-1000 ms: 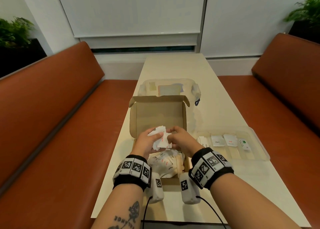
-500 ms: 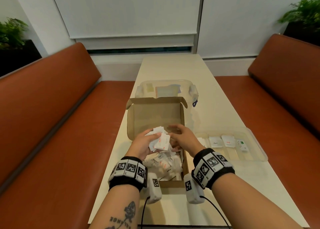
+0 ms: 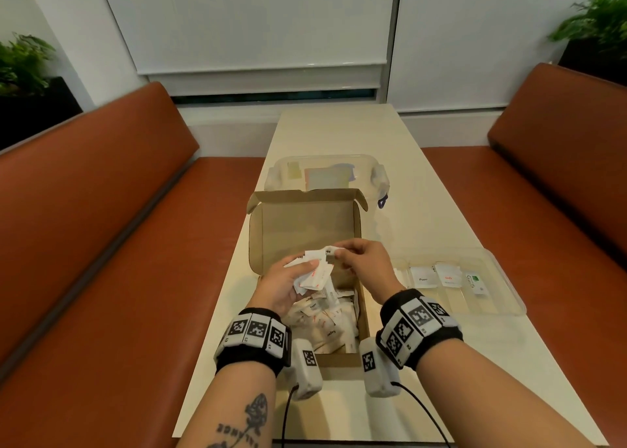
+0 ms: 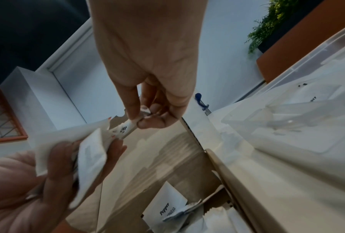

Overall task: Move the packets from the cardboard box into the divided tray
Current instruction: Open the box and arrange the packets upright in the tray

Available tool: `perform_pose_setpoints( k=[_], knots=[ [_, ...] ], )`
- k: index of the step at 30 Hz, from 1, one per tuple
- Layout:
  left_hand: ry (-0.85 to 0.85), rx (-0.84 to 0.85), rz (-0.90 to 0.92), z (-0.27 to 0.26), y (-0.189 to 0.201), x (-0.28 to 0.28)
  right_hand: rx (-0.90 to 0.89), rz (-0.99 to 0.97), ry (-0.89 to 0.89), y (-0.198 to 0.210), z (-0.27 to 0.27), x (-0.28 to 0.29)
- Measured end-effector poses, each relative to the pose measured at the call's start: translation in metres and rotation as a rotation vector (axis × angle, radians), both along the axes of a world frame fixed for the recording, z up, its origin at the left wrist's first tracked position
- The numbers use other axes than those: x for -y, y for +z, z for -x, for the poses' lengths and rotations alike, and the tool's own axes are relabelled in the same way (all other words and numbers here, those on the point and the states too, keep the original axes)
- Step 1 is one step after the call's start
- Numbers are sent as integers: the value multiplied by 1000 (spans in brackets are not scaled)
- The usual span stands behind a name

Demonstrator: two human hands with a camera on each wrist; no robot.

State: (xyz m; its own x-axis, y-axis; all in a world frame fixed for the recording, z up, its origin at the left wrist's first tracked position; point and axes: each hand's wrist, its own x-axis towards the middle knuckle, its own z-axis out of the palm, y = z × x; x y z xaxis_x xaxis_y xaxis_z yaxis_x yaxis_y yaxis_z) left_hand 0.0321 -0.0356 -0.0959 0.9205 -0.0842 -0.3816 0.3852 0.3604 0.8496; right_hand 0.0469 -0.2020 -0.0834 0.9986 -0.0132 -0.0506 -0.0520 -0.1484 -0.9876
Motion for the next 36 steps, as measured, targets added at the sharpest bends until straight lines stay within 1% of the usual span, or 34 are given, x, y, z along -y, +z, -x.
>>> perform_pose_setpoints(
  k=[4, 9, 13, 16, 20, 22, 24, 29, 31, 34, 36],
  knots=[
    [-35, -14, -9, -3, 1, 2, -20, -185, -12, 6, -3, 5],
    [-62, -45, -9, -4, 1, 3, 10, -217, -83, 13, -8, 15],
    [-11, -41, 14, -5, 0, 4, 62, -238, -112, 18, -9, 22],
    [103, -3, 55, -10, 0, 5, 25, -166, -62, 17, -7, 21],
    [234, 41, 106, -17, 2, 10, -117, 5, 132, 12, -3, 14],
    [270, 57, 105, -21, 4, 13, -159, 17, 195, 11, -2, 10],
    [292, 77, 106, -23, 5, 18, -172, 11, 215, 11, -2, 7],
    [286, 110, 71, -24, 7, 24, -66, 213, 177, 13, -4, -2],
    [258, 123, 33, -22, 7, 26, -28, 248, 163, 12, -6, -4],
    [158, 126, -67, -20, 5, 28, -4, 260, 182, 11, -7, -5],
    [136, 117, -83, -19, 2, 29, 4, 271, 187, 11, -6, -4]
  ],
)
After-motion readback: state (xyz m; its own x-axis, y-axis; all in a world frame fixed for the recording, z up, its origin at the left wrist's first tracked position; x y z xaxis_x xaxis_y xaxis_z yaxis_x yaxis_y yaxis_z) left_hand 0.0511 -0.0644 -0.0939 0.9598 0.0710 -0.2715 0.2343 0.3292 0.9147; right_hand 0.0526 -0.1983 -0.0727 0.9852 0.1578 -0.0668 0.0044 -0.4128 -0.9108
